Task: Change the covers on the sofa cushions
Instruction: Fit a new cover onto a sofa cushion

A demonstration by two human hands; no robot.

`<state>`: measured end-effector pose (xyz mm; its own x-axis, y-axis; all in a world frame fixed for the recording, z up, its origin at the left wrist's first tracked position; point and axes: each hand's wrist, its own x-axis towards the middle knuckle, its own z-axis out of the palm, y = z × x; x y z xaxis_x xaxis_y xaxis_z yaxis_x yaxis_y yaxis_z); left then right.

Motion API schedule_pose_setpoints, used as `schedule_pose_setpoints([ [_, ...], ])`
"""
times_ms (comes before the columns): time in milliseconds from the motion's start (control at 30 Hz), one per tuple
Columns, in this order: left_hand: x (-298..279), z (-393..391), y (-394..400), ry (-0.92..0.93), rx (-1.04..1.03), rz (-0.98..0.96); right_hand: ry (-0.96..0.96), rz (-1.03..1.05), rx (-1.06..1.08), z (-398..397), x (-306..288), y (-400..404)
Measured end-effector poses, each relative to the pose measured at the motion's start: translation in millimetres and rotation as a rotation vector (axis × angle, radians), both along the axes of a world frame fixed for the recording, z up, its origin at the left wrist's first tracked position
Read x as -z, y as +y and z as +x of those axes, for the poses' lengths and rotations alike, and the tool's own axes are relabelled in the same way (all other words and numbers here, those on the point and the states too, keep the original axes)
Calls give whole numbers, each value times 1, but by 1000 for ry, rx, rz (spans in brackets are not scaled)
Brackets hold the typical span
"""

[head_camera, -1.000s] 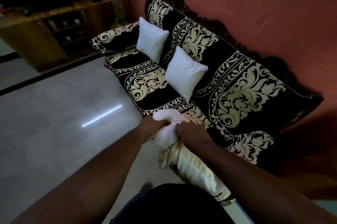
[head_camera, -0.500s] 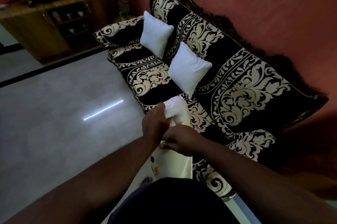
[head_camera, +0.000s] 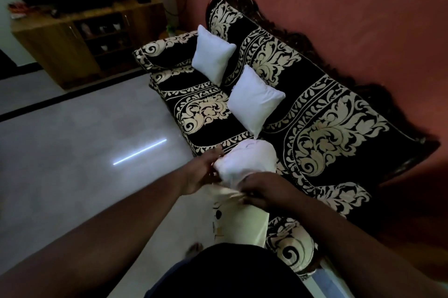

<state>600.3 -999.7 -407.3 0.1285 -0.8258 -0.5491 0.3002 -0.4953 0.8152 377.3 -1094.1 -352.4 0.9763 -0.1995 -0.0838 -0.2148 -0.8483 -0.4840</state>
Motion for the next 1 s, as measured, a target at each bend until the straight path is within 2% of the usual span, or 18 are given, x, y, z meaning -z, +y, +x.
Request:
schedule_pose_setpoints([
  [33,0,6,2,-58,-16,15,-27,44,46,-8,3,-10],
  [100,10,11,11,-395,195,0,-86,156,151,-19,9,-27],
  [167,20,10,10,-678,403,-120,-111,112,217,-20,13,-38],
  [233,25,5,7,-918,483,-280,-114,110,270,-17,17,-42],
  [267,25,2,5,-1003,480,-342,-131,174,316,-16,17,-43],
  [300,24,-1,4,-1023,433,-389,-164,257,369,-15,16,-42],
  [367,23,-12,2,-950,319,-396,-223,392,446,-16,17,-43],
  [433,23,-28,4,-913,287,-404,-230,446,505,-20,22,-42],
  [533,28,-54,8,-982,355,-435,-325,507,619,-27,27,-38],
  [600,32,-66,7,-1013,376,-387,-364,567,705,-32,26,-38],
  [700,25,-69,-3,-768,365,-238,-270,551,621,-40,26,-43],
  [800,16,-69,-2,-596,486,-158,-181,547,579,-51,33,-41],
  [933,-4,-76,5,-574,575,-279,-215,643,714,-49,28,-49],
  [1000,-14,-84,2,-627,672,-344,-140,534,653,-43,19,-58],
])
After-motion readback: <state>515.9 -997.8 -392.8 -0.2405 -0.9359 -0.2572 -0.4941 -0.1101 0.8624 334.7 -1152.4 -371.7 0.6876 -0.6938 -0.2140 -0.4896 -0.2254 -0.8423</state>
